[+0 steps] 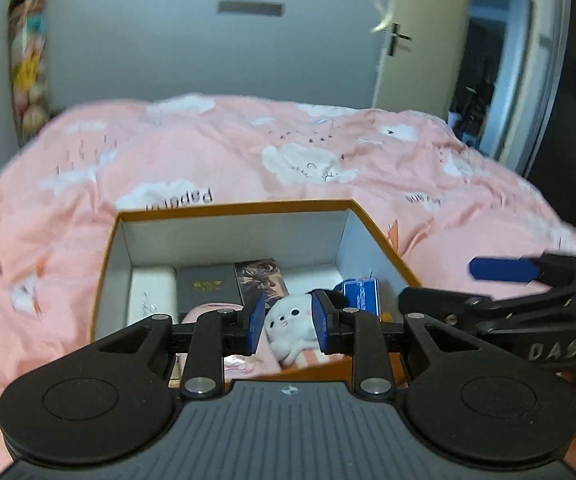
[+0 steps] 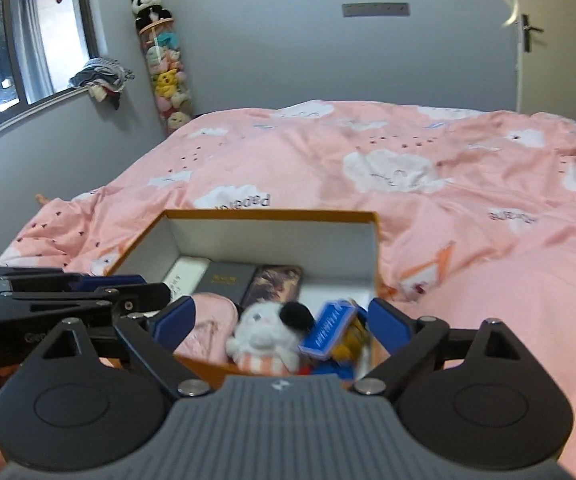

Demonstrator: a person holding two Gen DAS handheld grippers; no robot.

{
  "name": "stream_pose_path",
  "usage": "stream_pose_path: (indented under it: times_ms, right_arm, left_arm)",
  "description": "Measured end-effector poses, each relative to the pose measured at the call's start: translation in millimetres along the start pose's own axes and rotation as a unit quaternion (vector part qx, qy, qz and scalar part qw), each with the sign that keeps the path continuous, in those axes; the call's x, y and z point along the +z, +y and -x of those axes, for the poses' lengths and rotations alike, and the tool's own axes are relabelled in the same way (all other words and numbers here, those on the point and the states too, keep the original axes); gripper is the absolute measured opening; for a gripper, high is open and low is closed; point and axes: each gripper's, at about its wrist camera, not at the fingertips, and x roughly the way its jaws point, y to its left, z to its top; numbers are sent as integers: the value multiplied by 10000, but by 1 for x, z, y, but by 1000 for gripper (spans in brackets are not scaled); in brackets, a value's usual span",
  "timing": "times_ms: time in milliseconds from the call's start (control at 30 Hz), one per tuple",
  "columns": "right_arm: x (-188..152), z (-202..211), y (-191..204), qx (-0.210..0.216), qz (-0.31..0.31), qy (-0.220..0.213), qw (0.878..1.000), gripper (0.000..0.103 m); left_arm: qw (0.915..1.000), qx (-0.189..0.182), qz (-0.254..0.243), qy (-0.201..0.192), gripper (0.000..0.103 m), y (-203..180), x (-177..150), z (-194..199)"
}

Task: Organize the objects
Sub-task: 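Move both tools back from the orange box to the remaining items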

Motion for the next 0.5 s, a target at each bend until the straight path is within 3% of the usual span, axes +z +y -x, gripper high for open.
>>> stream_pose_path:
  times_ms: [233,500]
  right_arm:
    - [-43,14,-4,-386,7,93,9992,94]
    - [-75,-8,1,-726,78,750,9945,93]
  left_arm:
    - [9989,-139,-232,395,32,-14,-31,2]
    - [9945,-434,-131,947,32,-18,-52,-15]
